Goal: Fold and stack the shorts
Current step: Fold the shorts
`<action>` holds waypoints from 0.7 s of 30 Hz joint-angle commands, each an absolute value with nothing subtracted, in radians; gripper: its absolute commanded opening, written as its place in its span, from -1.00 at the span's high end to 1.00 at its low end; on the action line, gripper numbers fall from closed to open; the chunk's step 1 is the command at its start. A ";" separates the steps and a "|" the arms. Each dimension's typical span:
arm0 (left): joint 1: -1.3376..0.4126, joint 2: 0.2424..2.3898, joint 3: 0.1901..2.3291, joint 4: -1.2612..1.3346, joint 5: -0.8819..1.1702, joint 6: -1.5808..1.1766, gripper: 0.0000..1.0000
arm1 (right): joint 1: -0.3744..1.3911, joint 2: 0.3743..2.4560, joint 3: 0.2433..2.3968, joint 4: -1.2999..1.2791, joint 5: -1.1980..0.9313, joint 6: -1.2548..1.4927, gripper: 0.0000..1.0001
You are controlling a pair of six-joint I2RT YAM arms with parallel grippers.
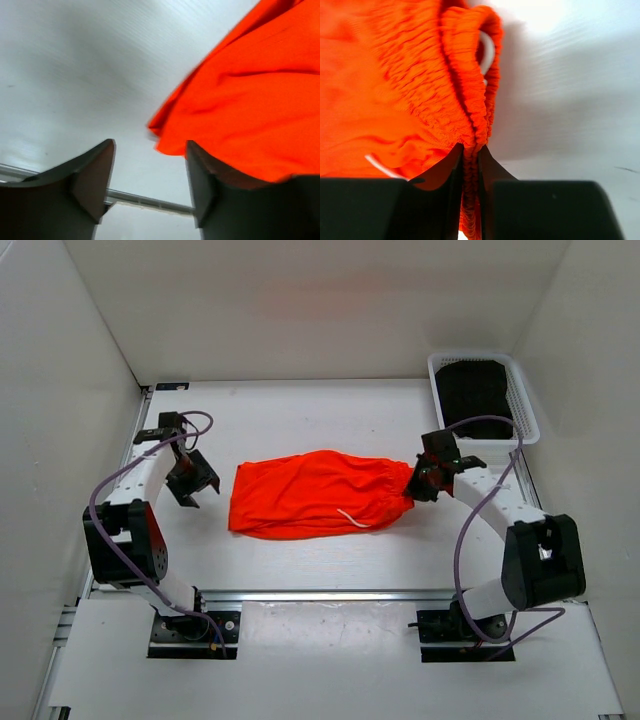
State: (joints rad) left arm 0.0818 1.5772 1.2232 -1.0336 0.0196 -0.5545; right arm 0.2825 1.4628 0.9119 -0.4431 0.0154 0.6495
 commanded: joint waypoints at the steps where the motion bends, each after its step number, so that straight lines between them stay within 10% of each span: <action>1: 0.040 1.558 1.172 -0.980 0.095 -0.543 -0.31 | 0.273 1.390 1.002 -0.551 0.160 0.551 1.00; 5: 0.040 1.671 1.140 -0.891 0.159 -0.552 0.80 | 0.310 1.376 1.078 -0.577 0.201 0.523 1.00; 21: -0.126 1.942 1.333 -0.882 0.120 -0.614 0.80 | 0.630 1.584 1.505 -0.638 0.267 0.460 1.00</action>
State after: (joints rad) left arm -0.1173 1.9381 1.3148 -0.8864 0.1200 -0.5972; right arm 0.5575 1.5356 1.4040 -0.6445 0.2405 0.4858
